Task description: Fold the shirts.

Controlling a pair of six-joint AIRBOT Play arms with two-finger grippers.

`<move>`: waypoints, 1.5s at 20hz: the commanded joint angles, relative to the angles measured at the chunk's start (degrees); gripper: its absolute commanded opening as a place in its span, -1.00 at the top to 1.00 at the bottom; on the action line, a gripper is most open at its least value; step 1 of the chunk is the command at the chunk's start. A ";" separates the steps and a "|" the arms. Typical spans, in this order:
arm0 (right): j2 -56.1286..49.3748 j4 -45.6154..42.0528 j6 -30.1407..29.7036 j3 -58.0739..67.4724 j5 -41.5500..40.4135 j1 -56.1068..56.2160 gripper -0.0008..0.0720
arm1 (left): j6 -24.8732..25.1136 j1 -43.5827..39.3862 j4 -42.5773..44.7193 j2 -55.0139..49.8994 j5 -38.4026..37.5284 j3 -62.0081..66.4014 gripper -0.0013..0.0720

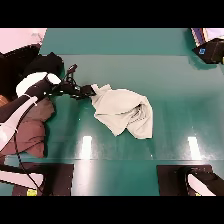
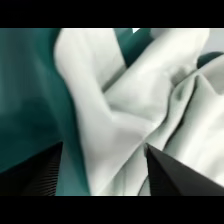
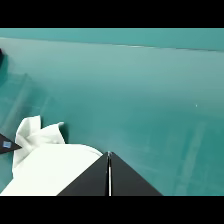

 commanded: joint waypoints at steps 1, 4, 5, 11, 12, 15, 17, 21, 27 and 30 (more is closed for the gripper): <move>-0.26 -0.26 0.04 0.00 1.16 -0.22 0.94 | 3.72 -1.33 -3.80 -1.20 2.32 0.63 0.05; -0.20 -3.91 0.09 -1.09 8.48 -1.44 0.94 | 3.72 0.11 -3.28 -0.83 -1.16 5.49 0.90; 0.31 -3.85 0.59 -3.43 10.58 -2.45 0.94 | 3.74 0.79 -2.78 -0.33 -2.56 7.58 0.90; 2.64 -1.01 1.09 -31.69 14.71 -10.01 -0.29 | 3.76 1.11 4.31 3.72 -4.57 14.16 0.90; 1.36 1.81 0.81 -36.37 13.90 -9.88 -0.26 | 3.74 1.09 4.35 3.72 -4.70 14.14 0.90; -4.17 8.37 -1.62 -44.70 6.03 -4.17 -0.26 | 3.74 1.09 4.44 3.72 -4.98 14.16 0.90; -9.01 12.68 -3.13 -45.68 0.57 1.92 -0.26 | 3.74 1.09 4.46 3.72 -5.57 14.16 0.90; -18.60 15.04 -3.56 -40.37 -6.34 11.89 -0.26 | 3.74 1.09 4.52 3.72 -5.84 14.16 0.90; -26.88 11.43 -3.58 -29.53 -6.43 16.55 0.94 | 3.67 1.11 4.55 4.13 -6.12 14.51 0.90; -22.16 1.57 -0.57 -23.28 -4.15 13.90 0.94 | 3.54 2.60 5.42 9.86 -5.29 16.35 0.90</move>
